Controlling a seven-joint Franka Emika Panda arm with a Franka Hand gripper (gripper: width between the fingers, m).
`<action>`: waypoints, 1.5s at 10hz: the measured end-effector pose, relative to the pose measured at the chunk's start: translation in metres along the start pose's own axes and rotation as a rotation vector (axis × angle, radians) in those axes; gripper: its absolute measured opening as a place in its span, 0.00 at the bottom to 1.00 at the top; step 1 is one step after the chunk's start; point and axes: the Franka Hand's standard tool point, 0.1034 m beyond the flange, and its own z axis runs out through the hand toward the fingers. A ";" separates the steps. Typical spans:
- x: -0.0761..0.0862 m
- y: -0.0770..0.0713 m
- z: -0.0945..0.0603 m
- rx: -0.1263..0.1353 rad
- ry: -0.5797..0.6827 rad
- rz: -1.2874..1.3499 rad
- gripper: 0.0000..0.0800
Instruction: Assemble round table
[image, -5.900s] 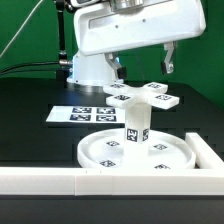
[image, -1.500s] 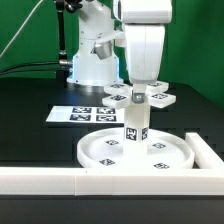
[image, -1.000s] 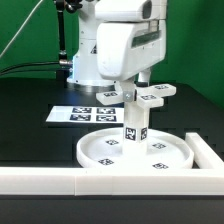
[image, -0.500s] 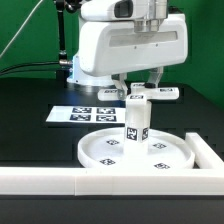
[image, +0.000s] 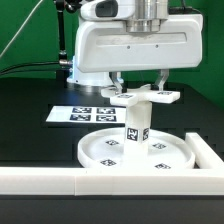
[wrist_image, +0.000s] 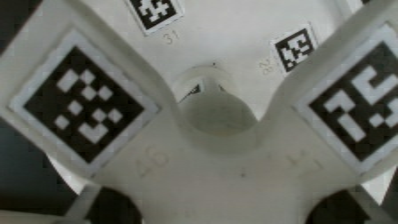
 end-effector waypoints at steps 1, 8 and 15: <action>0.000 0.000 0.000 0.005 0.008 0.110 0.55; -0.005 0.000 0.001 0.080 0.040 0.915 0.55; -0.006 0.000 0.002 0.148 0.010 1.480 0.55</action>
Offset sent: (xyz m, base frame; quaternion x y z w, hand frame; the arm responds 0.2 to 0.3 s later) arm -0.0166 0.0142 -0.0015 0.0038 0.0060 0.2676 0.9635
